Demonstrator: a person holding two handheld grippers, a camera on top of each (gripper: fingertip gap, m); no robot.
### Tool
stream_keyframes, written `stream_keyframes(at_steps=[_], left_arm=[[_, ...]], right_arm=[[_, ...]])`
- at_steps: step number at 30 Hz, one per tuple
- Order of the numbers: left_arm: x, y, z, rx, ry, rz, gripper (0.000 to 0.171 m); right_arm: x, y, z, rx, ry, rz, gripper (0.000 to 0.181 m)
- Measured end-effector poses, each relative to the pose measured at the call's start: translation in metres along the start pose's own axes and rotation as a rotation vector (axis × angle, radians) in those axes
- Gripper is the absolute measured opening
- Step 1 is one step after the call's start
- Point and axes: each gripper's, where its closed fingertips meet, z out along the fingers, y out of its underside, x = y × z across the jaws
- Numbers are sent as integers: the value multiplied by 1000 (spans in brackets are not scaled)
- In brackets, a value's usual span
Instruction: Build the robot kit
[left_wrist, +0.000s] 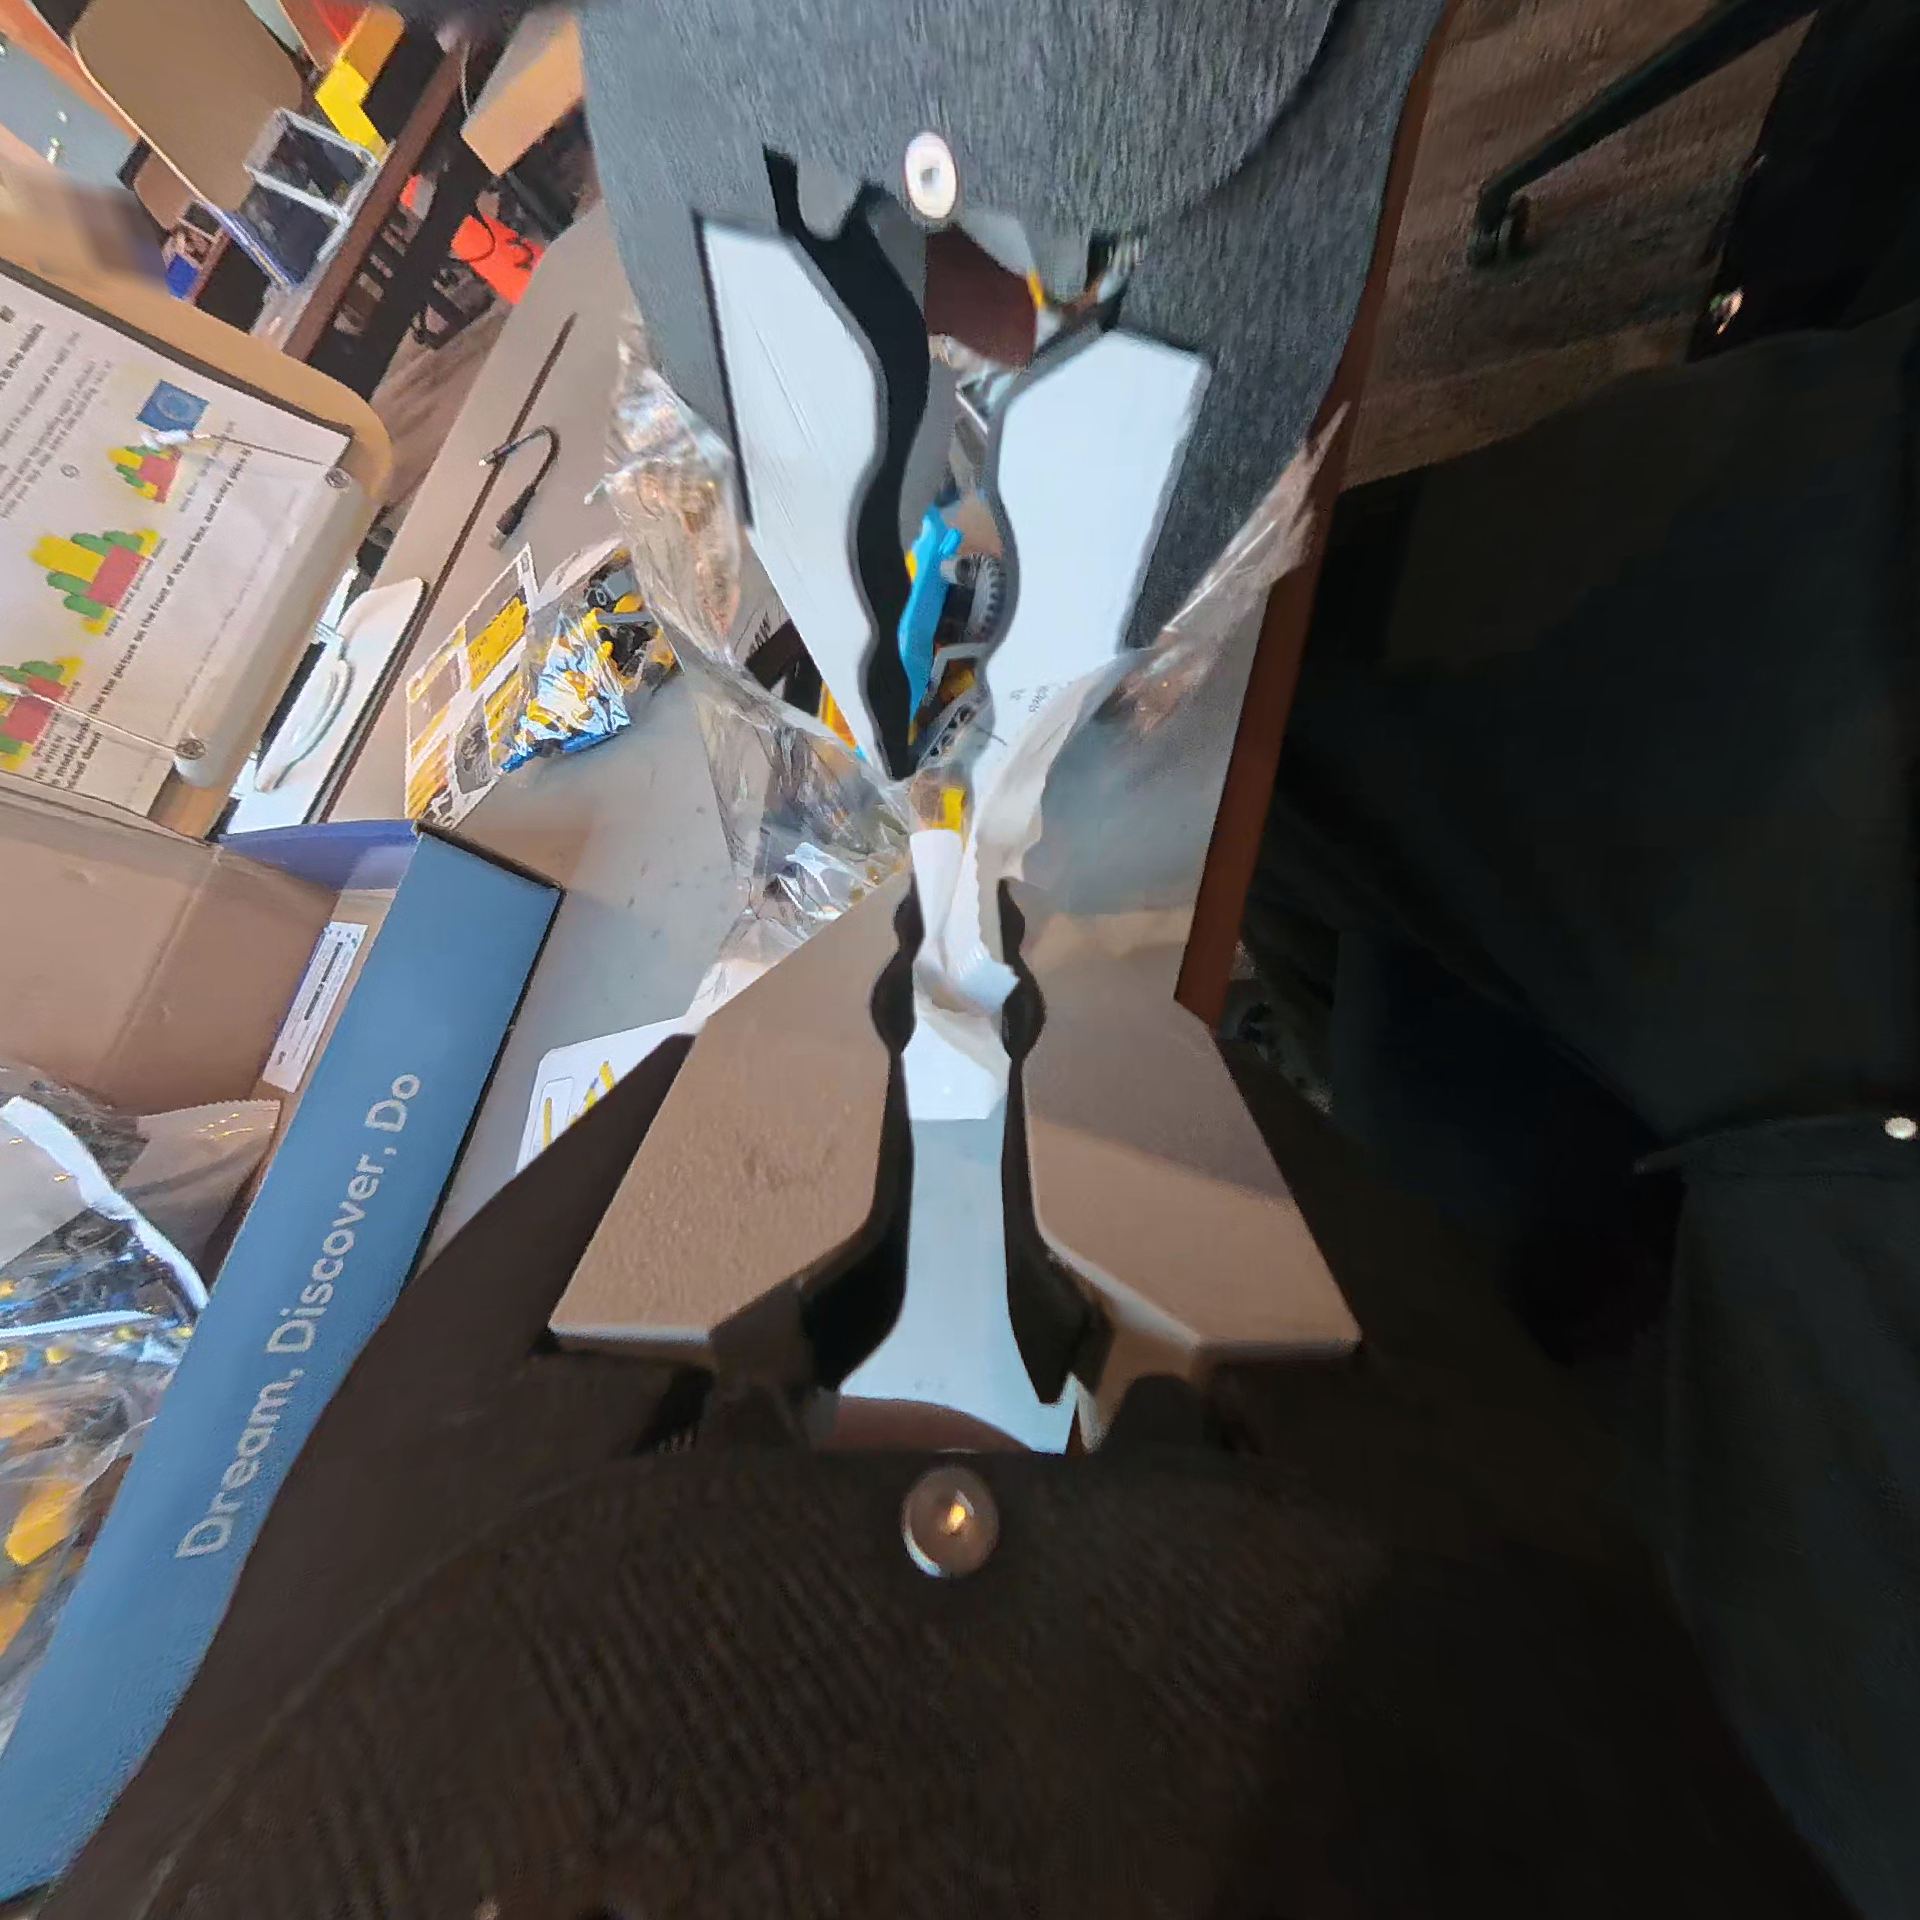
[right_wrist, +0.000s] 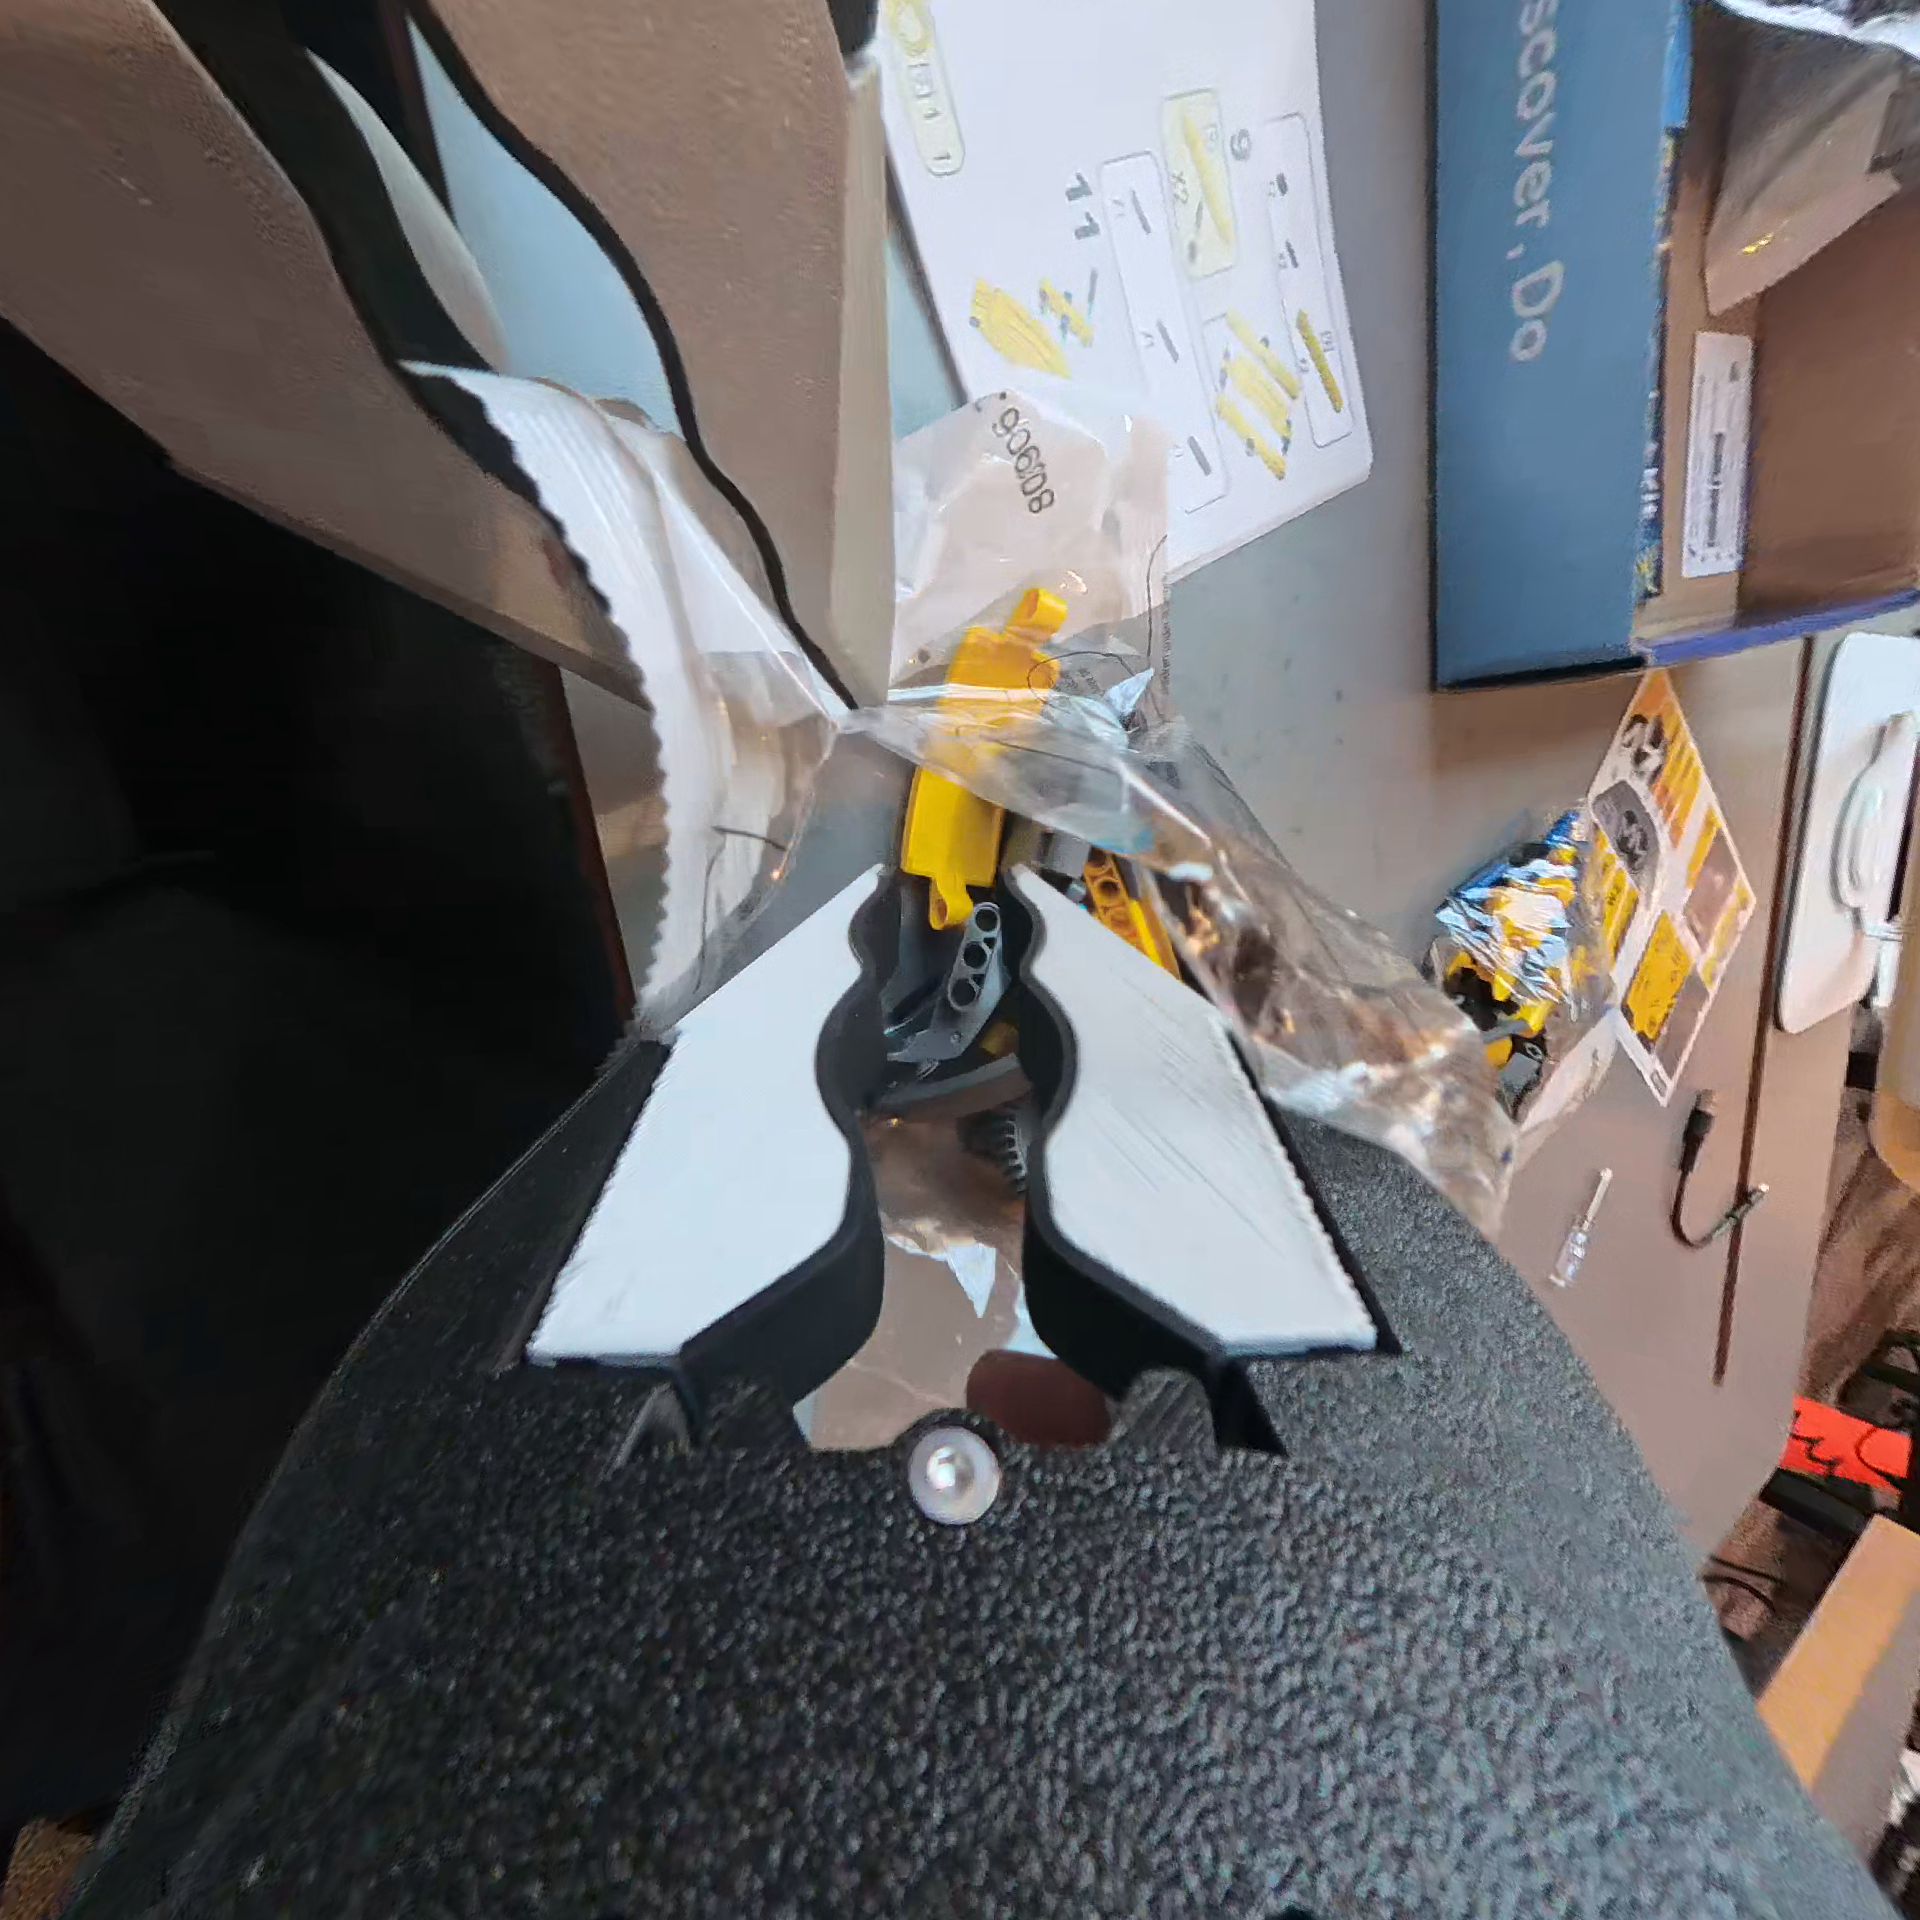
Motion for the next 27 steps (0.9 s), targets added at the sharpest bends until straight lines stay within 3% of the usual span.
stream_keyframes(at_steps=[7,13,17,21,27], left_arm=[[-1,2,-2,26,14,-37,6],[0,2,-1,26,24,-36,3],[-1,5,-3,32,16,-34,11],[3,0,-6,68,49,-45,3],[5,-5,-10,116,56,-42,0]], right_arm=[[-2,7,20,-38,-77,-38,25],[-5,4,26,-25,-162,44,24],[-3,-7,21,28,-141,39,31],[4,-19,22,91,-76,3,29],[3,-25,19,136,-114,47,28]])
